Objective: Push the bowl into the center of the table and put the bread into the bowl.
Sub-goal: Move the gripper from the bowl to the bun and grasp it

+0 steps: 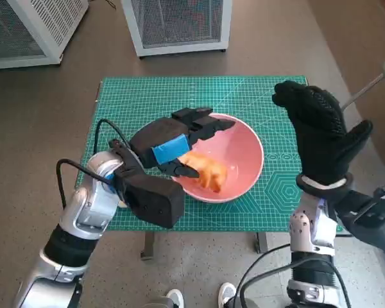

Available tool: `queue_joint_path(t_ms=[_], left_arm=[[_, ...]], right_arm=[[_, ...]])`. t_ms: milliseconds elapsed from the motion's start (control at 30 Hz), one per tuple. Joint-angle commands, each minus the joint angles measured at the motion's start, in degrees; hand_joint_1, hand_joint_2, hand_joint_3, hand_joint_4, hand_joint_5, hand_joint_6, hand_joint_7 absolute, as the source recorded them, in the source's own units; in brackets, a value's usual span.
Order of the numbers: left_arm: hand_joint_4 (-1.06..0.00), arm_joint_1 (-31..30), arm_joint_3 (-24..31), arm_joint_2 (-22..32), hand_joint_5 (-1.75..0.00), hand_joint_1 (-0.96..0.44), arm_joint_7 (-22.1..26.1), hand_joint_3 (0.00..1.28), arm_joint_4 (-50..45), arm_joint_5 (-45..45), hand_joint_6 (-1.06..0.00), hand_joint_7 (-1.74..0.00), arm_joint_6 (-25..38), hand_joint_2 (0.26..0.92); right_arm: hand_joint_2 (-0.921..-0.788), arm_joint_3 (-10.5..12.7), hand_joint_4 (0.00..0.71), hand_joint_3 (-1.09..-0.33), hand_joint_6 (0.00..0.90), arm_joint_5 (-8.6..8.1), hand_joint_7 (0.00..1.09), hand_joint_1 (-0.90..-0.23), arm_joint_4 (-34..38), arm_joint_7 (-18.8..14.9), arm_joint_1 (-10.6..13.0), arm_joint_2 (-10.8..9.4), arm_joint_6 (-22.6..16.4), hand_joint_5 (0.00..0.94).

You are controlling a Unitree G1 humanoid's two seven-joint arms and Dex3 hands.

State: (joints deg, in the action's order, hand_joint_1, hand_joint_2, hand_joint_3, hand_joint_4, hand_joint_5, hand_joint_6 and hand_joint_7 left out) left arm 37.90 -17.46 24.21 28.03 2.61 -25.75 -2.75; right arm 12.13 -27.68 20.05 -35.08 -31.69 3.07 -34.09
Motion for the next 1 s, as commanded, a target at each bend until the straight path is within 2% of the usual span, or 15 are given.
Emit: queue_joint_path(t_ms=[33, 333, 767, 1000], left_arm=[[0.0, -0.8, 1.2, 0.4, 0.0, -0.43, 1.2, 0.0, -1.6, 1.7, -0.05, -0.18, 1.0, 0.829], [0.0, -3.2, 5.0, 3.3, 0.0, -0.41, 3.7, 0.0, -7.2, 4.2, -0.05, -0.17, 3.1, 0.821], [0.0, -10.7, 17.9, 13.4, 0.0, -0.31, 10.6, 0.0, -24.4, 10.9, -0.08, -0.16, 12.5, 0.807], [0.0, -15.5, 22.4, 17.5, 0.0, -0.25, 12.1, 0.0, -30.1, 11.8, -0.09, -0.17, 16.7, 0.786]], right_arm=[[-0.921, -0.4, 0.356, -0.473, 0.171, 0.75, 0.54, -0.405, -0.2, 0.8, 1.6, -0.3, 0.5, 0.001], [-0.921, -0.9, 0.356, -0.474, 0.17, 0.95, 0.54, -0.405, -0.5, 1.2, 1.8, -0.8, 0.5, 0.001], [-0.921, -1.7, 0.364, -0.467, 0.181, 0.51, 0.56, -0.426, -2.8, 1.3, 2.9, -1.3, 1.5, 0.004], [-0.921, -1.8, 0.369, -0.464, 0.18, 0.34, 0.56, -0.43, -2.9, 1.2, 2.9, -1.6, 1.6, 0.006]])
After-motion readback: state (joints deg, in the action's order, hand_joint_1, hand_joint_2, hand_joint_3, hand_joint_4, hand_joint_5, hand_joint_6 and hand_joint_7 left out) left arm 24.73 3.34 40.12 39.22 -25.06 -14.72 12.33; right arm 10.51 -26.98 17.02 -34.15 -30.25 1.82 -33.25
